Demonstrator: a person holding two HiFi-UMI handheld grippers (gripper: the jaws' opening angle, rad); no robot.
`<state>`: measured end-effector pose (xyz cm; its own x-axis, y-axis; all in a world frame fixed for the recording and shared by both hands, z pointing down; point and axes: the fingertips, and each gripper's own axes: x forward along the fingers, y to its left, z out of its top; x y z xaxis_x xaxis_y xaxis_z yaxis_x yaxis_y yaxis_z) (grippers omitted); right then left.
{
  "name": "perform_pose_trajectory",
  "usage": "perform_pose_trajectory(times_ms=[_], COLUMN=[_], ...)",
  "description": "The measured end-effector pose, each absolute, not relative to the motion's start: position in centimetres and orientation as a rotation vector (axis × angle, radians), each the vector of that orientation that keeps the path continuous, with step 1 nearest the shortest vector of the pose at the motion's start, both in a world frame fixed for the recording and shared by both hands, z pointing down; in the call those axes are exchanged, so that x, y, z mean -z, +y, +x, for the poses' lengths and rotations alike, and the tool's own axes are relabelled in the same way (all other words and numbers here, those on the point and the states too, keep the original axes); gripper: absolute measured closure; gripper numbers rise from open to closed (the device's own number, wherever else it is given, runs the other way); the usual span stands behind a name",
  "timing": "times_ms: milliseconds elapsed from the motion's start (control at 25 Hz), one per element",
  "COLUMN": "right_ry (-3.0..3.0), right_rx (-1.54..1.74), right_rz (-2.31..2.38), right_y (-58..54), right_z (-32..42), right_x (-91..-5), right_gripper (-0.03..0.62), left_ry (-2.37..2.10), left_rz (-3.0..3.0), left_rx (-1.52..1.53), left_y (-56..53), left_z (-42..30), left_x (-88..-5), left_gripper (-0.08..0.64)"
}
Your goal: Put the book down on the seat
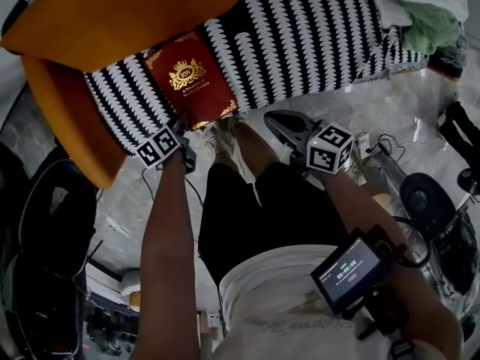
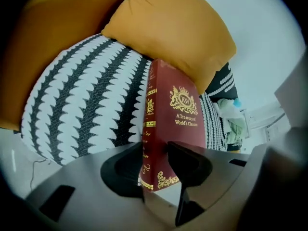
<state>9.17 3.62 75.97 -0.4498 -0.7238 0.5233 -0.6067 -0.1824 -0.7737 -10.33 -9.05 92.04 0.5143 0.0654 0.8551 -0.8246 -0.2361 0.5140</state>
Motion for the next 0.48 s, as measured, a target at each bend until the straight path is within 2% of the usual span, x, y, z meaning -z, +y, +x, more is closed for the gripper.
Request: perform_pose_trajectory(times_ms=[120, 240, 320, 480], right_ry=[1.937, 2.038, 2.121, 2.145], right_rx=[1.712, 1.545, 1.413, 1.368], right_rz=[-1.579, -1.592, -1.602, -1.617], right_y=[5.1, 5.0, 5.1, 6.8], right_z=[8.6, 8.5, 8.4, 6.7], right_x=[-76.1, -77.9, -79.0, -78.6], right_gripper=[0.578, 0.578, 0.578, 0.578], left_ry=[-0.693, -0.714, -0.708, -0.650], left_rz=[1.611, 1.766, 1.894, 1.979], left_rx=[-1.016, -0.968, -0.928, -0.974], left_y=[-7.1, -7.8, -8.1, -4.5], left_z=[-10.9, -9.8, -8.9, -10.8], left_x=[-91.3, -91.7, -91.8, -90.6], left_gripper=[0.388, 0.392, 0.412, 0.463])
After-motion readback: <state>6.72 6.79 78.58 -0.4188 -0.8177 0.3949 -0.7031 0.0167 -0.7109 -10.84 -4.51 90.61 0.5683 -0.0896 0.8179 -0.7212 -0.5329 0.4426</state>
